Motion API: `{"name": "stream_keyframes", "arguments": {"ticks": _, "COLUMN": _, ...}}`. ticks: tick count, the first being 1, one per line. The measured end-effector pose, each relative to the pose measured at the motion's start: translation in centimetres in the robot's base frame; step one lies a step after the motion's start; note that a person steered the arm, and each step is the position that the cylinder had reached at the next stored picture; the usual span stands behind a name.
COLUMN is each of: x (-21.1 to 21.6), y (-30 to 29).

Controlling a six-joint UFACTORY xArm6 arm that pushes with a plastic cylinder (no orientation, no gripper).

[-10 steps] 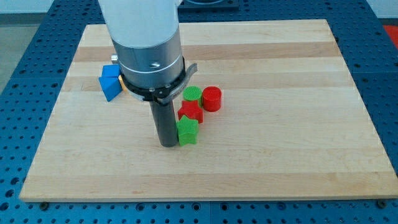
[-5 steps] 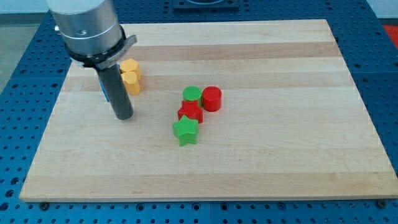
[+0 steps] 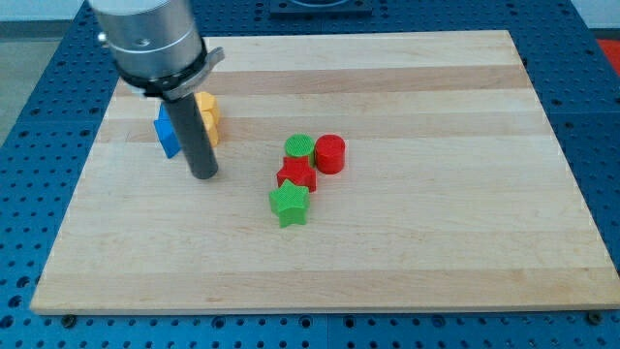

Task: Move the yellow heart towards left of green circle

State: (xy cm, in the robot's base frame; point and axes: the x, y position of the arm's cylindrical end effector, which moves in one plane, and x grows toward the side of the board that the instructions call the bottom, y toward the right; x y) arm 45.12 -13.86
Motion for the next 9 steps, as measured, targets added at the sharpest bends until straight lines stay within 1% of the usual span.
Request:
{"name": "stream_keyframes", "arguments": {"ticks": 1, "x": -2.6, "y": 2.2}}
{"name": "stream_keyframes", "arguments": {"ticks": 2, "x": -6.7, "y": 2.6}}
{"name": "stream_keyframes", "arguments": {"ticks": 3, "x": -9.6, "y": 0.9}}
{"name": "stream_keyframes", "arguments": {"ticks": 4, "x": -9.3, "y": -2.8}}
{"name": "stream_keyframes", "arguments": {"ticks": 5, "x": -7.9, "y": -4.1}}
{"name": "stream_keyframes", "arguments": {"ticks": 7, "x": -5.4, "y": -0.6}}
{"name": "stream_keyframes", "arguments": {"ticks": 9, "x": -5.3, "y": -0.1}}
